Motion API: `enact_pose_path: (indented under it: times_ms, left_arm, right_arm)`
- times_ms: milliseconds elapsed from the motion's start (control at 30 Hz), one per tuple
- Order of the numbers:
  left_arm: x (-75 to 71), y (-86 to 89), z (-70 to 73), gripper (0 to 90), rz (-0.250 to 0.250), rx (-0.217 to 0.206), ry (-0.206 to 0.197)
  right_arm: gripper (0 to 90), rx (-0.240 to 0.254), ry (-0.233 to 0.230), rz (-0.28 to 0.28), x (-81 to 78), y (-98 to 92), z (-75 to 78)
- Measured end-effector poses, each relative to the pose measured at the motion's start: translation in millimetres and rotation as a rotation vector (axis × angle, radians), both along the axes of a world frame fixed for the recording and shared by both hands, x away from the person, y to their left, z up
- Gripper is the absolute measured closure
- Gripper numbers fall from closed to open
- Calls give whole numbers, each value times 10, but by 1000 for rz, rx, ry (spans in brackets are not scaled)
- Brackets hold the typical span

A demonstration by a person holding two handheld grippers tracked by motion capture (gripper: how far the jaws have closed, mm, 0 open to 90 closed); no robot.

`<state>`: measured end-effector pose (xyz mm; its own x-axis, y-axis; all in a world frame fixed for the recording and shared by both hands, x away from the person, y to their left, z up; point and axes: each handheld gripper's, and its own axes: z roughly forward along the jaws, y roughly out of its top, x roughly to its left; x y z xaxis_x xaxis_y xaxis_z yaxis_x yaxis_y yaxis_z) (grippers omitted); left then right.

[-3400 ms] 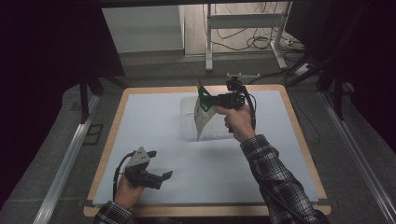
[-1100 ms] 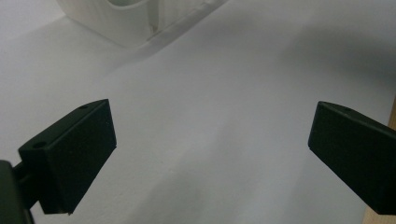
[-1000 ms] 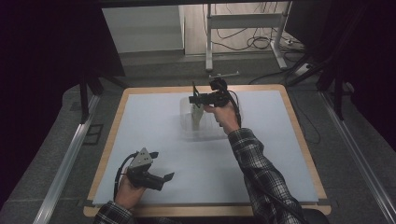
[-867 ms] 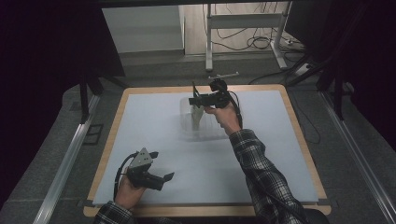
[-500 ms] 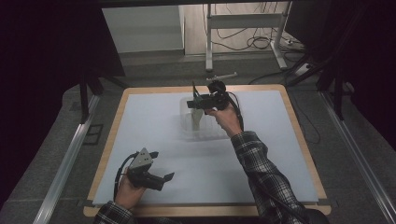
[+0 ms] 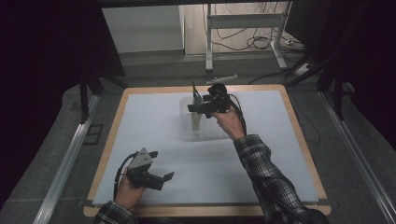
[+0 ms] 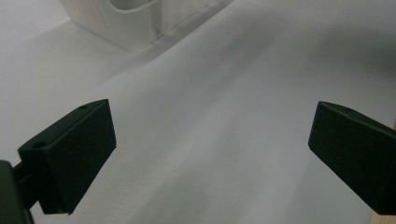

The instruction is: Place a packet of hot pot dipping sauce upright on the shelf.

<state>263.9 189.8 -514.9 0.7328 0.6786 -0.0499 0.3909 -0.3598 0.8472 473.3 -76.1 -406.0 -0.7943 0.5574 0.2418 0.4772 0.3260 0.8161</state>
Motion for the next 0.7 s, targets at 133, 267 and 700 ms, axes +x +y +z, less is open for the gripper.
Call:
enact_pose_path:
  times_ms: [133, 267, 700]
  left_arm:
    - [1, -1, -2, 4, 5, 0, -4]
    - [3, 7, -1, 2, 14, -2, -6]
    - [0, 7, -13, 0, 16, 0, -22]
  right_arm:
    - [76, -4, -8, 3, -35, -33, 1]
    - [71, -15, -20, 5, -72, -62, -5]
    - [40, -61, -56, 30, -208, -115, -34]
